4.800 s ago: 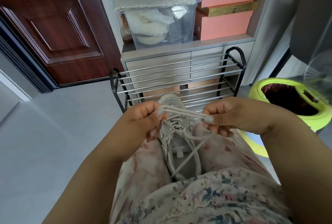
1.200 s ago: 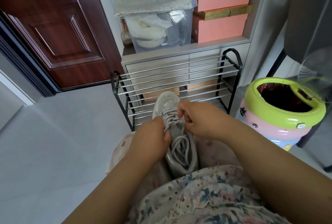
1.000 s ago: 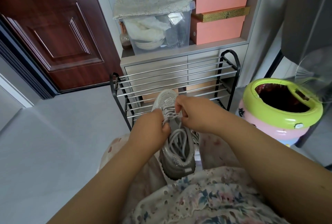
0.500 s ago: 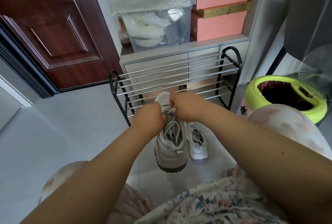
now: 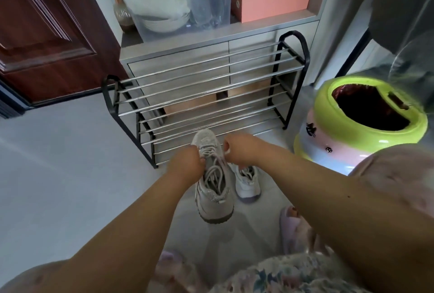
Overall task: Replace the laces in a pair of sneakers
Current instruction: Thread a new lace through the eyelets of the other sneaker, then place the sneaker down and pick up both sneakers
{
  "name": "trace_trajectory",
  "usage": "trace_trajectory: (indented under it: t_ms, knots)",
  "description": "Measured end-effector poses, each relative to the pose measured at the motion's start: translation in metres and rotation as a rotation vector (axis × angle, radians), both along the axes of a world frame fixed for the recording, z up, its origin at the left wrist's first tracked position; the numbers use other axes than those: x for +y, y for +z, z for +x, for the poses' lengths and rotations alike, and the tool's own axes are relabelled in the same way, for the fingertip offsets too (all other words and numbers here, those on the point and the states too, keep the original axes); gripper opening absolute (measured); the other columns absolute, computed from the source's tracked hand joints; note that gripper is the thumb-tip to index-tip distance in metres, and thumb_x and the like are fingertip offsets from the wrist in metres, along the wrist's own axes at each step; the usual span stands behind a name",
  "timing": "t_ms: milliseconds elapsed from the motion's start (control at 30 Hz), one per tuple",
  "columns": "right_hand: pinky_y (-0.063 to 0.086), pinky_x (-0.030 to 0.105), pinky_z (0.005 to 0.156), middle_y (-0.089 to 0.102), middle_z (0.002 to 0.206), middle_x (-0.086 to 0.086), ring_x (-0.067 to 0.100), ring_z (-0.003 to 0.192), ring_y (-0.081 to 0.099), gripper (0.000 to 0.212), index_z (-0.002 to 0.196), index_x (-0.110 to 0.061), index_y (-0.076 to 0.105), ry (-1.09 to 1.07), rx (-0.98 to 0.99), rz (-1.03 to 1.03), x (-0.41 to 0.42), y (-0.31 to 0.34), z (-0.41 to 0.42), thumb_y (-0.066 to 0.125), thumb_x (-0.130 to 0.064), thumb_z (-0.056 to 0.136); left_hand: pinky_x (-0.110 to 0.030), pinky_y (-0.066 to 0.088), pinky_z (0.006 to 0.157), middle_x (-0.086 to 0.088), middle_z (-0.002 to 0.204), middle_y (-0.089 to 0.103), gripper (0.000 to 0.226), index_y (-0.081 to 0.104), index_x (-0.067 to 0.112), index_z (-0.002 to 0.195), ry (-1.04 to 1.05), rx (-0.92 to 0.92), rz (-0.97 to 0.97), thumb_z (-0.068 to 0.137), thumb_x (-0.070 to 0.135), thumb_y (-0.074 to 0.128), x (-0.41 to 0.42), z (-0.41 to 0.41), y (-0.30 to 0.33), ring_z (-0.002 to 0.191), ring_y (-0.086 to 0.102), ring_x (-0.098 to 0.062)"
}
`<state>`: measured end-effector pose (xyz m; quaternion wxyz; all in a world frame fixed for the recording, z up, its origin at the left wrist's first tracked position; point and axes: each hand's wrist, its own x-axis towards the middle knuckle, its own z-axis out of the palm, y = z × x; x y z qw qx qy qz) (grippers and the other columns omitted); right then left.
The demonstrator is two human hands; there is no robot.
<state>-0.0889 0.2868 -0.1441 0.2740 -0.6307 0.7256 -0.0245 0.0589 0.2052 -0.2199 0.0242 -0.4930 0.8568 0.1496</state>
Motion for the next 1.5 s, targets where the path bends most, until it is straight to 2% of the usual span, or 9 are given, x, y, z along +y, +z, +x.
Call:
trace_trajectory:
  t_ms: [133, 267, 400, 533, 833, 1033, 1100, 1300, 1500]
  knots:
    - [0.047, 0.032, 0.081, 0.061, 0.102, 0.013, 0.024, 0.084, 0.058, 0.017, 0.104, -0.008, 0.057, 0.019, -0.002, 0.089, -0.013, -0.028, -0.014, 0.049, -0.018, 0.092, -0.031, 0.040, 0.067, -0.012, 0.095, 0.064, 0.022, 0.056, 0.010, 0.093, 0.039, -0.009, 0.090, 0.093, 0.031, 0.049, -0.014, -0.008, -0.034, 0.088, 0.060, -0.031]
    - [0.041, 0.027, 0.063, 0.064, 0.105, 0.014, 0.023, 0.083, 0.056, 0.014, 0.101, -0.009, 0.055, -0.041, -0.039, 0.174, -0.032, -0.074, -0.032, 0.051, -0.016, 0.091, -0.036, 0.046, 0.073, -0.017, 0.097, 0.066, 0.025, 0.058, 0.005, 0.095, 0.082, 0.004, 0.176, 0.092, 0.028, 0.050, -0.027, -0.016, -0.068, 0.091, 0.061, -0.033]
    - [0.038, 0.026, 0.073, 0.062, 0.114, 0.014, 0.027, 0.103, 0.057, 0.025, 0.112, -0.006, 0.056, -0.109, -0.047, 0.211, -0.048, -0.110, -0.050, 0.050, -0.014, 0.090, -0.035, 0.045, 0.075, -0.017, 0.102, 0.065, 0.027, 0.057, 0.004, 0.101, 0.095, 0.007, 0.201, 0.094, 0.029, 0.048, -0.040, -0.023, -0.098, 0.095, 0.060, -0.033]
    - [0.032, 0.023, 0.069, 0.061, 0.115, 0.015, 0.026, 0.093, 0.055, 0.006, 0.094, -0.012, 0.052, -0.131, -0.048, 0.247, -0.061, -0.143, -0.064, 0.047, -0.010, 0.092, -0.035, 0.042, 0.079, -0.020, 0.112, 0.062, 0.032, 0.054, 0.001, 0.110, 0.100, -0.017, 0.225, 0.097, 0.029, 0.045, -0.055, -0.029, -0.127, 0.105, 0.057, -0.036]
    - [0.049, 0.033, 0.084, 0.062, 0.114, 0.014, 0.030, 0.104, 0.060, 0.022, 0.112, -0.011, 0.056, -0.320, -0.149, 0.285, -0.085, -0.188, -0.083, 0.048, -0.017, 0.093, -0.031, 0.038, 0.073, -0.021, 0.109, 0.063, 0.029, 0.056, 0.002, 0.108, 0.176, 0.042, 0.331, 0.097, 0.027, 0.046, -0.079, -0.039, -0.170, 0.102, 0.058, -0.036]
    - [0.039, 0.004, 0.054, 0.058, 0.098, 0.014, 0.025, 0.089, 0.056, 0.028, 0.117, 0.001, 0.055, -0.349, -0.188, 0.252, -0.091, -0.207, -0.093, 0.046, -0.015, 0.095, -0.028, 0.033, 0.067, -0.017, 0.098, 0.064, 0.021, 0.055, 0.004, 0.098, 0.154, 0.085, 0.389, 0.096, 0.022, 0.046, -0.080, -0.039, -0.186, 0.093, 0.059, -0.034]
    - [0.038, 0.011, 0.044, 0.056, 0.092, 0.011, 0.020, 0.082, 0.052, 0.028, 0.113, 0.001, 0.055, -0.381, -0.203, 0.240, -0.091, -0.214, -0.096, 0.051, -0.019, 0.093, -0.029, 0.035, 0.066, -0.012, 0.087, 0.062, 0.016, 0.052, 0.008, 0.091, 0.161, 0.101, 0.402, 0.095, 0.021, 0.044, -0.079, -0.038, -0.188, 0.086, 0.060, -0.032]
    - [0.038, 0.004, 0.045, 0.060, 0.091, 0.014, 0.031, 0.090, 0.061, 0.018, 0.103, -0.002, 0.057, -0.427, -0.234, 0.212, -0.092, -0.228, -0.098, 0.052, -0.016, 0.092, -0.030, 0.037, 0.063, -0.007, 0.079, 0.056, 0.013, 0.046, 0.011, 0.084, 0.136, 0.110, 0.403, 0.095, 0.018, 0.042, -0.080, -0.035, -0.192, 0.078, 0.056, -0.029]
    - [0.036, 0.002, 0.044, 0.055, 0.080, 0.007, 0.021, 0.076, 0.053, 0.009, 0.095, -0.008, 0.054, -0.454, -0.272, 0.189, -0.091, -0.236, -0.100, 0.051, -0.017, 0.092, -0.029, 0.036, 0.064, -0.005, 0.078, 0.054, 0.015, 0.044, 0.014, 0.083, 0.142, 0.110, 0.446, 0.097, 0.018, 0.040, -0.082, -0.033, -0.200, 0.075, 0.053, -0.027]
